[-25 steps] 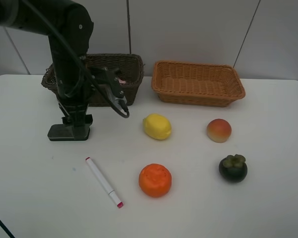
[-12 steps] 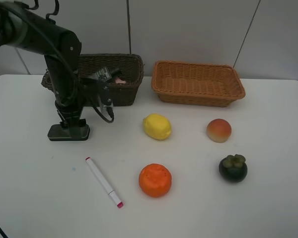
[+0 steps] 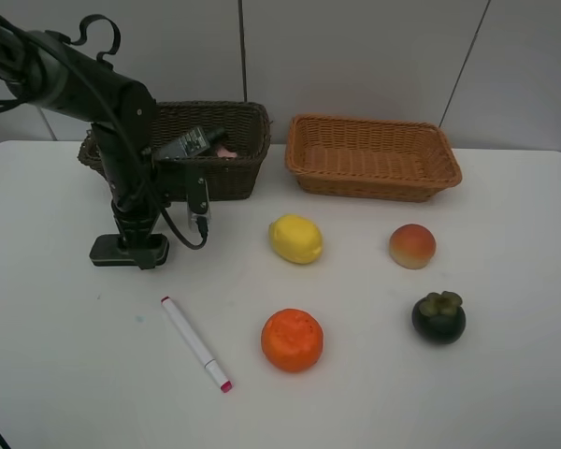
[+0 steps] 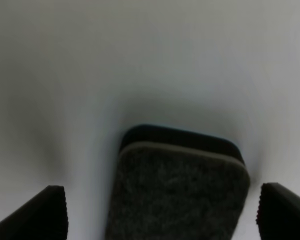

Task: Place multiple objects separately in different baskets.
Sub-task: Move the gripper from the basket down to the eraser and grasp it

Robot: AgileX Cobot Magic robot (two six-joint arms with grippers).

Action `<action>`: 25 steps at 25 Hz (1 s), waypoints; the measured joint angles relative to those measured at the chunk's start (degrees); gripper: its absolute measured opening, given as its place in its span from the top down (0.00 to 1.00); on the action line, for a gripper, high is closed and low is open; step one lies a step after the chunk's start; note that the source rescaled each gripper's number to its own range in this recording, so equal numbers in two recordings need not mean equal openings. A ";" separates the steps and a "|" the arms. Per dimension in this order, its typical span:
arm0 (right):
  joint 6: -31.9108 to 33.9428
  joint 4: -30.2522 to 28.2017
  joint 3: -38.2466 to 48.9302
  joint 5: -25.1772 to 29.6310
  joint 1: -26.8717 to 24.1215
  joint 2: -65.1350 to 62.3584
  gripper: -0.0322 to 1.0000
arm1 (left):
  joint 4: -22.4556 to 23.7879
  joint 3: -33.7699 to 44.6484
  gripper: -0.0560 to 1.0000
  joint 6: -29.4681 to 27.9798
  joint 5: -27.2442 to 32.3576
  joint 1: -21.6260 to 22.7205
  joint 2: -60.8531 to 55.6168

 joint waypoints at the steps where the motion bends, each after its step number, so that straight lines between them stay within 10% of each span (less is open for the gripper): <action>1: 0.00 0.00 0.00 0.00 0.00 0.00 0.15 | 0.00 0.00 0.00 0.11 -0.26 0.19 0.38; 12: 0.00 0.00 0.00 0.00 0.00 0.00 0.15 | -0.05 -0.17 0.01 0.04 -1.34 1.47 2.30; 17: 0.00 0.00 0.00 0.00 0.00 0.00 0.15 | 0.42 -0.23 0.40 -3.20 -1.20 1.47 2.30; 25: 0.00 0.00 0.00 0.00 0.00 0.00 0.15 | 0.24 -0.80 0.40 -5.77 0.38 1.47 2.40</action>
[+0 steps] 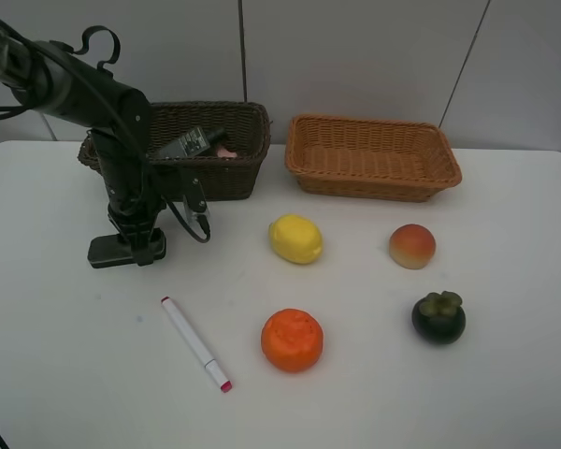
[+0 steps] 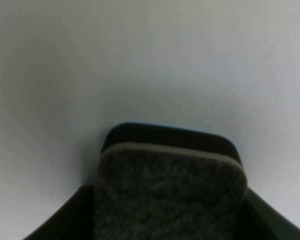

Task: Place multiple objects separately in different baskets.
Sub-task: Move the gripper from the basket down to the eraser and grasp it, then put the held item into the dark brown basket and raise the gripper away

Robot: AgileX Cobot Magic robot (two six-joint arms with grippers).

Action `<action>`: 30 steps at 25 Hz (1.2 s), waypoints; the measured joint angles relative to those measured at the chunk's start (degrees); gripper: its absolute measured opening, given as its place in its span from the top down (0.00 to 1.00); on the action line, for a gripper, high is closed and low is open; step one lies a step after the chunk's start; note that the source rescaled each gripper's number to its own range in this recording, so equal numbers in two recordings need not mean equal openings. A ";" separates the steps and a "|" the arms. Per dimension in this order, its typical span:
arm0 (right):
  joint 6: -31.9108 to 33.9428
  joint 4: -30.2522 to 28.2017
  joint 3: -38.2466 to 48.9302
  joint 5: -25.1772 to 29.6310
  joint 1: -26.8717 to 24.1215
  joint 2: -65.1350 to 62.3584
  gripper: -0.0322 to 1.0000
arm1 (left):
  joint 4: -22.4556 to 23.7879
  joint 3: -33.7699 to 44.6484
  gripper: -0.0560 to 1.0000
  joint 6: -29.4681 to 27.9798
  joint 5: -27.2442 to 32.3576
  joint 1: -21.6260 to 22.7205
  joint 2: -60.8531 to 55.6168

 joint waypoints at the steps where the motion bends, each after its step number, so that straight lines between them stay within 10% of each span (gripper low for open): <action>1: 0.00 0.00 0.00 0.00 0.00 0.00 0.15 | -0.37 -0.28 0.40 -0.69 0.52 0.00 0.00; 12: 0.00 0.00 0.00 0.00 0.00 0.00 0.15 | -22.60 -11.60 0.40 -3.37 11.34 0.05 -8.89; 17: 0.00 0.00 0.00 0.00 0.00 0.00 0.15 | -21.59 -19.85 0.40 -3.60 7.38 0.52 -11.21; 25: 0.00 0.00 0.00 0.00 0.00 0.00 0.15 | -18.01 -21.97 0.40 -5.89 -19.92 3.35 -8.19; 30: 0.00 0.00 0.00 0.00 0.00 0.00 0.15 | -17.80 -21.97 0.40 -15.60 -20.44 6.31 -2.55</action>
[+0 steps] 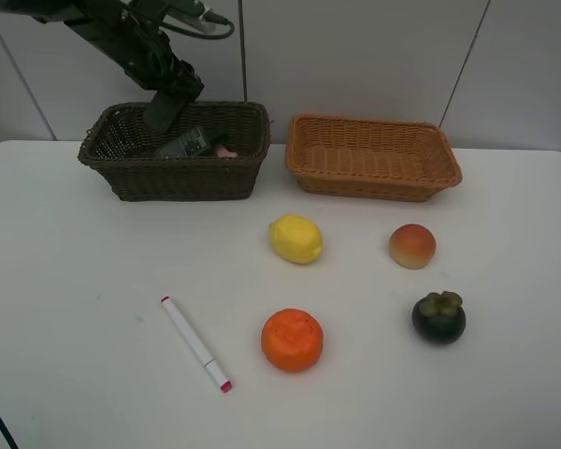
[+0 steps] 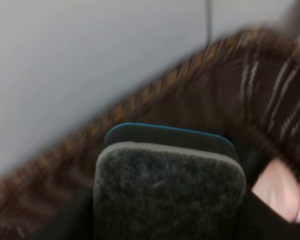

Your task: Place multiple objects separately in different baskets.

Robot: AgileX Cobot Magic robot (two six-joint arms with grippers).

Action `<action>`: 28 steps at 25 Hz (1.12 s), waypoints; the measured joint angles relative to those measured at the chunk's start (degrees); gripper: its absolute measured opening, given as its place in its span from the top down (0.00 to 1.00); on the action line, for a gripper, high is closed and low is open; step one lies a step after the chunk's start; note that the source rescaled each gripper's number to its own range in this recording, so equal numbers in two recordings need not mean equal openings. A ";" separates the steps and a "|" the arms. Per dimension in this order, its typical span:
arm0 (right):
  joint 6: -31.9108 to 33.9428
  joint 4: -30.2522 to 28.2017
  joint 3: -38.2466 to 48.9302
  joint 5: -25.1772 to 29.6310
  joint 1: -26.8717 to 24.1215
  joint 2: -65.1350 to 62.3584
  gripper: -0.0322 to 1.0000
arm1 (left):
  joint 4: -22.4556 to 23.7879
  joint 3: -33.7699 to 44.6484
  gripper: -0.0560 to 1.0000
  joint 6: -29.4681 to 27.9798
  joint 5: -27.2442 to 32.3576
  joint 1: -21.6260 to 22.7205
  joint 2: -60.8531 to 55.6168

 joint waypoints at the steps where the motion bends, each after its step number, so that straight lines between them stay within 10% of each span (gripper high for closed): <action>1: 0.00 0.00 0.00 0.00 0.00 0.00 0.15 | 0.01 0.16 0.40 -1.49 0.98 0.47 0.79; 4: 0.00 0.00 0.00 0.00 0.00 0.00 0.15 | 0.40 0.14 0.37 -3.58 4.14 0.96 2.24; 8: 0.00 0.00 0.00 0.00 0.00 0.00 0.15 | 0.45 0.14 0.04 -7.22 5.02 0.96 2.04; 17: 0.00 0.00 0.00 0.00 0.00 0.00 0.15 | 0.35 -1.84 0.00 -28.26 19.58 0.96 -0.78; 23: 0.00 0.00 0.00 0.00 0.00 0.00 0.15 | 0.34 -8.00 0.00 -14.22 40.99 -1.80 -1.20; 28: 0.00 0.00 0.00 0.00 0.00 0.00 0.15 | 0.34 -9.99 0.00 -4.23 44.95 -8.75 -1.20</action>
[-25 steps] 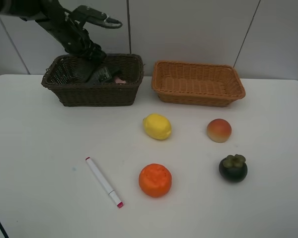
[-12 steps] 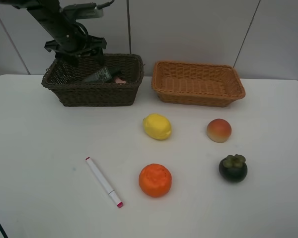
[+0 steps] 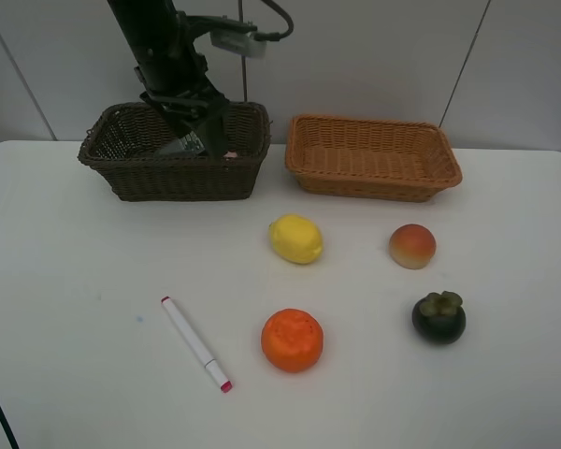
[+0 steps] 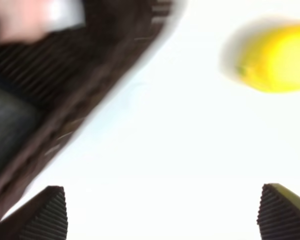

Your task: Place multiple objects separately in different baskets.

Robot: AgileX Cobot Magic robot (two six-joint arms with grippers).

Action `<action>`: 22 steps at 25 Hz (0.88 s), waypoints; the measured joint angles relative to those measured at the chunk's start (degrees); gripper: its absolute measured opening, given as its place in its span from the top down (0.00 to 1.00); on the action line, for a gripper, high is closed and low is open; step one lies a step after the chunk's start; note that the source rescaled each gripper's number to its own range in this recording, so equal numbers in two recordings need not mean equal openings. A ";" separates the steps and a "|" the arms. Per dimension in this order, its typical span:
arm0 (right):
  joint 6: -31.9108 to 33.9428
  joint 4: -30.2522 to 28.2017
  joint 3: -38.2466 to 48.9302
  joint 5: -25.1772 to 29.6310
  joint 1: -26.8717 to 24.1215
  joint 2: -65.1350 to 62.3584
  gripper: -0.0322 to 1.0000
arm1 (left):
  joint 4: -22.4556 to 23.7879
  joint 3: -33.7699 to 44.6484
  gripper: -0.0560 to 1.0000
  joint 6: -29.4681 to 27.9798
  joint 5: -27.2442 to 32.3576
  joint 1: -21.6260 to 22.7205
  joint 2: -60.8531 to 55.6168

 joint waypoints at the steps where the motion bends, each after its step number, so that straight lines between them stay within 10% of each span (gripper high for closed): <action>1: 0.00 0.00 0.00 0.00 0.00 0.00 0.15 | 0.54 0.00 0.00 2.49 0.29 -1.90 0.00; 9: 0.00 0.00 0.00 0.00 0.00 0.00 0.15 | 3.42 0.00 0.00 14.10 0.45 -16.60 0.00; 22: 0.00 0.00 0.00 0.00 0.00 0.00 0.15 | 6.02 21.31 0.00 16.47 0.59 -24.42 -9.08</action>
